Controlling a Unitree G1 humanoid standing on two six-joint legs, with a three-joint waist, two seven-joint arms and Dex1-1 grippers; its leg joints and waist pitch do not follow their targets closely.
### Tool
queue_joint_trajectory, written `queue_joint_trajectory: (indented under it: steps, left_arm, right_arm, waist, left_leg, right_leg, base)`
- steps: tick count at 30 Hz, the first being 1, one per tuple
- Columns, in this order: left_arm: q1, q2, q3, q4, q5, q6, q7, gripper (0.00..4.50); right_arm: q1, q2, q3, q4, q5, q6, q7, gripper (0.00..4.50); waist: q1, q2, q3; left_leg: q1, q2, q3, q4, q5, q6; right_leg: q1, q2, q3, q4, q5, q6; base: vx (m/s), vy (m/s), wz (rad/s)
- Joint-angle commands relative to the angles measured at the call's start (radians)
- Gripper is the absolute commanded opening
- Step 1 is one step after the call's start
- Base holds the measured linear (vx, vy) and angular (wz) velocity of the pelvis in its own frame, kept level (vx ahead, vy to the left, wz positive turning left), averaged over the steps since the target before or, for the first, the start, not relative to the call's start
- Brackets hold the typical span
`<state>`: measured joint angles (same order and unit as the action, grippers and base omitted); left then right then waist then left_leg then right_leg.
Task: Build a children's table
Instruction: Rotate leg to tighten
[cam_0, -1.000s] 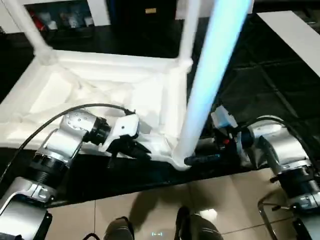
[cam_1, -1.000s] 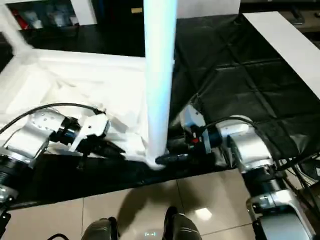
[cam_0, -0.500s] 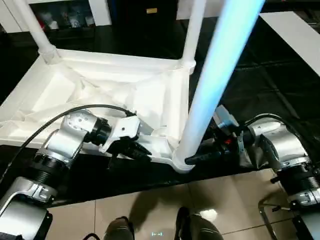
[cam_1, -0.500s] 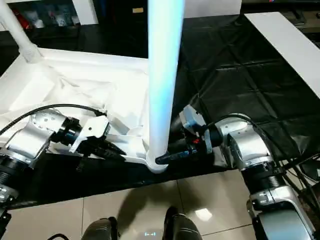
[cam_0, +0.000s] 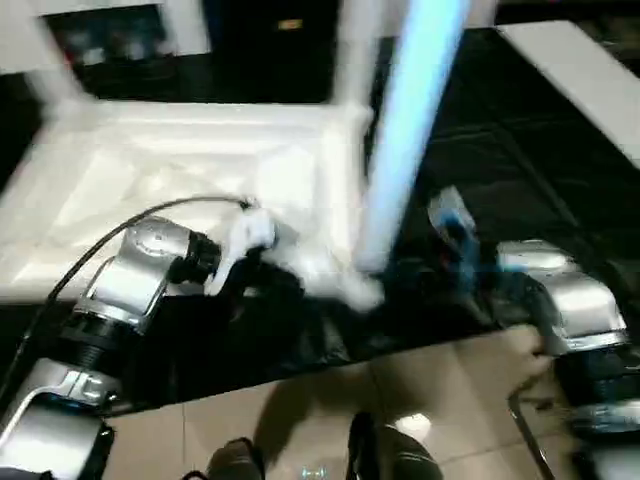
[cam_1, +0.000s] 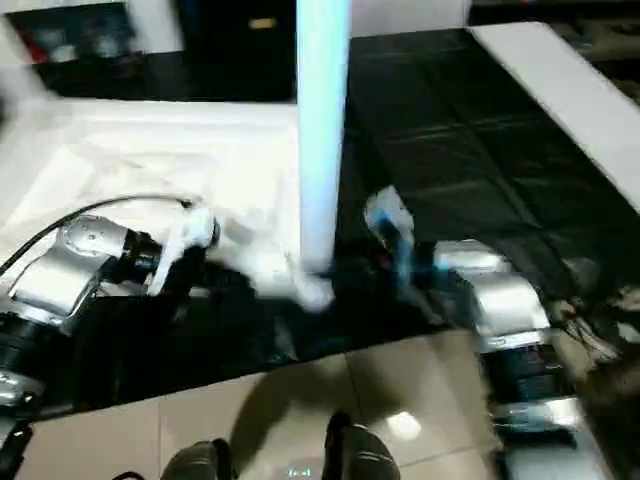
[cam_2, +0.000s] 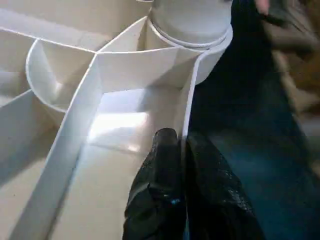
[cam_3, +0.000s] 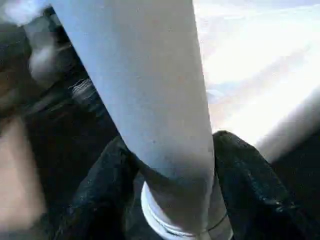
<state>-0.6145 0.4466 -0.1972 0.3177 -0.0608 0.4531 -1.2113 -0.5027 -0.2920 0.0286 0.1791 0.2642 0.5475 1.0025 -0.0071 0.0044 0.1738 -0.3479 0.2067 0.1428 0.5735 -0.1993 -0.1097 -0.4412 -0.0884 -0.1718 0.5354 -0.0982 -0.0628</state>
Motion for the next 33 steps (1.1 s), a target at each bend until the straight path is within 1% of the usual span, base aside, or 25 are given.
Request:
queue_joint_trajectory:
  steps: [1, 2, 3, 4, 5, 6, 9, 10, 11, 12, 13, 14, 16, 17, 18, 20, 22, 24, 25, 27, 29, 30, 31, 32, 33]
  left_arm:
    - [-0.042, -0.123, -0.005, -0.057, -0.032, 0.054, 0.131, 0.0]
    - [-0.044, -0.127, -0.003, -0.056, -0.03, 0.057, 0.138, 0.0]
    - [-0.053, -0.153, 0.004, -0.053, -0.019, 0.083, 0.187, 0.0]
    - [-0.054, -0.155, 0.005, -0.053, -0.018, 0.085, 0.19, 0.0]
    - [-0.059, -0.173, 0.008, -0.053, -0.012, 0.1, 0.219, 0.0]
    - [-0.066, -0.206, 0.013, -0.054, -0.003, 0.127, 0.268, 0.0]
    - [-0.077, -0.247, 0.023, -0.037, 0.014, 0.13, 0.34, 0.0]
    - [-0.085, -0.291, 0.038, -0.027, 0.028, 0.131, 0.419, 0.0]
    - [-0.089, -0.318, 0.046, -0.025, 0.033, 0.123, 0.465, 0.0]
    - [-0.089, -0.319, 0.047, -0.025, 0.033, 0.123, 0.467, 0.0]
    - [-0.09, -0.323, 0.048, -0.024, 0.034, 0.121, 0.474, 0.0]
    - [-0.089, -0.322, 0.043, -0.02, 0.04, 0.102, 0.474, 0.0]
    - [-0.087, -0.318, 0.041, -0.019, 0.044, 0.094, 0.469, 0.0]
    - [-0.086, -0.315, 0.04, -0.019, 0.046, 0.09, 0.466, 0.0]
    - [-0.083, -0.31, 0.038, -0.019, 0.048, 0.08, 0.457, 0.0]
    - [-0.077, -0.297, 0.033, -0.016, 0.052, 0.058, 0.437, 0.0]
    - [-0.059, -0.272, 0.028, -0.014, 0.062, -0.001, 0.404, 0.0]
    - [-0.054, -0.266, 0.029, -0.015, 0.063, -0.014, 0.4, 0.0]
    - [-0.043, -0.256, 0.031, -0.019, 0.057, -0.041, 0.384, 0.0]
    - [-0.022, -0.242, 0.048, -0.035, 0.031, -0.075, 0.353, 0.0]
    - [0.002, -0.231, 0.061, -0.062, 0.01, -0.078, 0.333, 0.0]
    - [0.017, -0.227, 0.067, -0.076, -0.002, -0.082, 0.319, 0.0]
    - [0.031, -0.224, 0.073, -0.088, -0.013, -0.092, 0.311, 0.28]
    - [0.061, -0.224, 0.092, -0.119, -0.034, -0.103, 0.312, 0.44]
    - [0.065, -0.224, 0.095, -0.125, -0.039, -0.102, 0.31, 0.55]
  right_arm:
    - [-0.027, 0.183, 0.096, -0.021, 0.058, 0.139, -0.103, 2.01]
    - [-0.028, 0.192, 0.094, -0.02, 0.058, 0.145, -0.115, 2.01]
    - [-0.036, 0.243, 0.085, -0.02, 0.055, 0.175, -0.18, 2.01]
    - [-0.037, 0.246, 0.085, -0.021, 0.055, 0.177, -0.184, 2.01]
    - [-0.039, 0.271, 0.091, -0.025, 0.049, 0.183, -0.212, 2.01]
    - [-0.042, 0.321, 0.092, -0.027, 0.042, 0.202, -0.282, 2.01]
    - [-0.038, 0.364, 0.099, -0.028, 0.027, 0.207, -0.34, 2.01]
    - [-0.026, 0.419, 0.08, -0.023, -0.018, 0.193, -0.451, 2.01]
    - [-0.011, 0.451, 0.061, -0.021, -0.055, 0.159, -0.536, 2.01]
    - [-0.01, 0.452, 0.06, -0.021, -0.057, 0.157, -0.54, 2.01]
    - [-0.006, 0.455, 0.057, -0.022, -0.064, 0.147, -0.553, 2.57]
    - [0.008, 0.458, 0.048, -0.026, -0.087, 0.121, -0.591, 2.71]
    - [0.017, 0.451, 0.052, -0.035, -0.102, 0.107, -0.604, 2.73]
    - [0.023, 0.446, 0.056, -0.042, -0.111, 0.099, -0.612, 2.84]
    - [0.028, 0.441, 0.059, -0.048, -0.117, 0.091, -0.615, 3.07]
    - [0.04, 0.427, 0.057, -0.06, -0.125, 0.074, -0.618, 3.14]
    - [0.064, 0.393, 0.053, -0.089, -0.156, 0.025, -0.617, 3.35]
    - [0.07, 0.38, 0.055, -0.095, -0.17, 0.005, -0.62, 3.56]
    - [0.082, 0.361, 0.039, -0.111, -0.165, -0.02, -0.611, 3.56]
    - [0.11, 0.335, -0.009, -0.159, -0.141, -0.034, -0.602, 3.81]
    - [0.137, 0.318, -0.038, -0.203, -0.127, -0.057, -0.586, 3.92]
    - [0.151, 0.304, -0.044, -0.223, -0.126, -0.065, -0.577, 4.0]
    - [0.166, 0.287, -0.045, -0.242, -0.125, -0.078, -0.562, 4.13]
    - [0.197, 0.251, -0.049, -0.274, -0.105, -0.098, -0.512, 4.2]
    - [0.201, 0.248, -0.051, -0.278, -0.102, -0.099, -0.508, 4.36]
  waist:
    - [0.01, -0.004, -0.077]
    - [-0.003, -0.001, -0.075]
    - [-0.01, 0.0, -0.077]
    - [-0.013, 0.001, -0.077]
    - [-0.014, 0.003, -0.079]
    - [-0.017, 0.002, -0.078]
    - [-0.017, 0.005, -0.077]
    - [-0.016, 0.005, -0.082]
    - [-0.016, 0.006, -0.082]
    - [-0.014, 0.005, -0.083]
    - [-0.013, 0.003, -0.085]
    - [-0.009, 0.006, -0.085]
    - [-0.008, 0.01, -0.086]
    - [-0.008, 0.008, -0.085]
    - [-0.007, 0.01, -0.089]
    - [-0.006, 0.011, -0.089]
    - [-0.003, 0.012, -0.095]
    - [-0.001, 0.014, -0.095]
    - [0.0, 0.012, -0.097]
    - [0.001, 0.012, -0.099]
    - [0.001, 0.011, -0.107]
    - [0.002, 0.012, -0.114]
    - [0.002, 0.012, -0.116]
    - [0.004, 0.012, -0.124]
    - [0.006, 0.011, -0.123]
  left_leg:
    - [-0.018, -0.016, 0.004, -0.054, -0.121, 0.074]
    - [-0.02, -0.015, 0.004, -0.053, -0.121, 0.078]
    - [-0.019, -0.018, 0.003, -0.051, -0.123, 0.083]
    - [-0.018, -0.017, 0.005, -0.052, -0.12, 0.086]
    - [-0.014, -0.016, 0.004, -0.052, -0.114, 0.092]
    - [-0.015, -0.014, 0.005, -0.053, -0.11, 0.099]
    - [-0.01, -0.009, 0.004, -0.054, -0.107, 0.1]
    - [-0.014, -0.003, 0.001, -0.056, -0.088, 0.108]
    - [-0.01, 0.0, 0.002, -0.057, -0.083, 0.101]
    - [-0.01, -0.003, 0.002, -0.057, -0.086, 0.099]
    - [-0.012, -0.005, 0.003, -0.058, -0.085, 0.101]
    - [-0.01, -0.004, 0.004, -0.059, -0.081, 0.114]
    - [-0.011, -0.004, 0.003, -0.059, -0.083, 0.119]
    - [-0.013, -0.003, 0.003, -0.059, -0.085, 0.122]
    - [-0.012, -0.003, 0.003, -0.059, -0.081, 0.123]
    - [-0.013, -0.002, 0.002, -0.059, -0.071, 0.129]
    - [-0.012, -0.001, 0.004, -0.057, -0.065, 0.131]
    - [-0.014, -0.001, 0.004, -0.057, -0.058, 0.13]
    - [-0.014, -0.001, 0.004, -0.057, -0.062, 0.129]
    - [-0.016, -0.001, 0.004, -0.056, -0.067, 0.132]
    - [-0.019, 0.002, 0.004, -0.053, -0.041, 0.145]
    - [-0.02, 0.005, 0.002, -0.05, -0.003, 0.158]
    - [-0.021, 0.007, 0.002, -0.047, 0.032, 0.174]
    - [-0.018, 0.008, 0.002, -0.044, 0.046, 0.182]
    - [-0.021, 0.009, 0.004, -0.041, 0.063, 0.203]
  right_leg:
    - [0.094, -0.047, 0.041, -0.092, -0.581, 0.015]
    - [0.093, -0.045, 0.038, -0.094, -0.576, 0.01]
    - [0.094, -0.044, 0.034, -0.096, -0.573, 0.02]
    - [0.093, -0.043, 0.035, -0.095, -0.569, 0.019]
    - [0.091, -0.044, 0.036, -0.094, -0.553, 0.014]
    - [0.09, -0.043, 0.038, -0.093, -0.537, 0.006]
    - [0.086, -0.044, 0.04, -0.09, -0.52, -0.007]
    - [0.09, -0.047, 0.045, -0.08, -0.475, -0.024]
    - [0.086, -0.047, 0.046, -0.079, -0.461, -0.036]
    - [0.087, -0.048, 0.046, -0.079, -0.461, -0.037]
    - [0.09, -0.048, 0.047, -0.077, -0.458, -0.038]
    - [0.09, -0.049, 0.049, -0.076, -0.444, -0.042]
    - [0.09, -0.05, 0.049, -0.074, -0.439, -0.042]
    - [0.09, -0.05, 0.05, -0.075, -0.434, -0.042]
    - [0.093, -0.051, 0.05, -0.072, -0.422, -0.045]
    - [0.093, -0.051, 0.052, -0.07, -0.401, -0.053]
    - [0.094, -0.052, 0.053, -0.068, -0.391, -0.056]
    - [0.095, -0.051, 0.054, -0.067, -0.38, -0.059]
    - [0.097, -0.052, 0.054, -0.066, -0.382, -0.059]
    - [0.1, -0.053, 0.054, -0.067, -0.384, -0.056]
    - [0.103, -0.055, 0.056, -0.056, -0.336, -0.072]
    - [0.103, -0.055, 0.059, -0.046, -0.279, -0.094]
    - [0.102, -0.053, 0.061, -0.037, -0.226, -0.119]
    - [0.104, -0.052, 0.061, -0.032, -0.202, -0.131]
    - [0.103, -0.054, 0.063, -0.028, -0.174, -0.145]
  base:
    - [0.0, 0.0, 0.0]
    - [0.0, 0.0, 0.0]
    - [0.0, 0.0, 0.0]
    - [0.0, 0.0, 0.0]
    - [0.0, 0.0, 0.0]
    - [0.0, 0.0, 0.0]
    - [0.0, 0.0, 0.0]
    - [0.0, 0.0, 0.0]
    - [0.0, 0.0, 0.0]
    - [0.0, 0.0, 0.0]
    - [0.0, 0.0, 0.0]
    - [0.0, 0.0, 0.0]
    - [0.0, 0.0, 0.0]
    - [0.0, 0.0, 0.0]
    - [0.0, 0.0, 0.0]
    - [0.0, 0.0, 0.0]
    - [0.0, 0.0, 0.0]
    - [0.0, 0.0, 0.0]
    - [0.0, 0.0, 0.0]
    - [0.0, 0.0, 0.0]
    - [0.0, 0.0, 0.0]
    - [0.0, 0.0, 0.0]
    - [0.0, 0.0, 0.0]
    - [0.0, 0.0, 0.0]
    - [0.0, 0.0, 0.0]
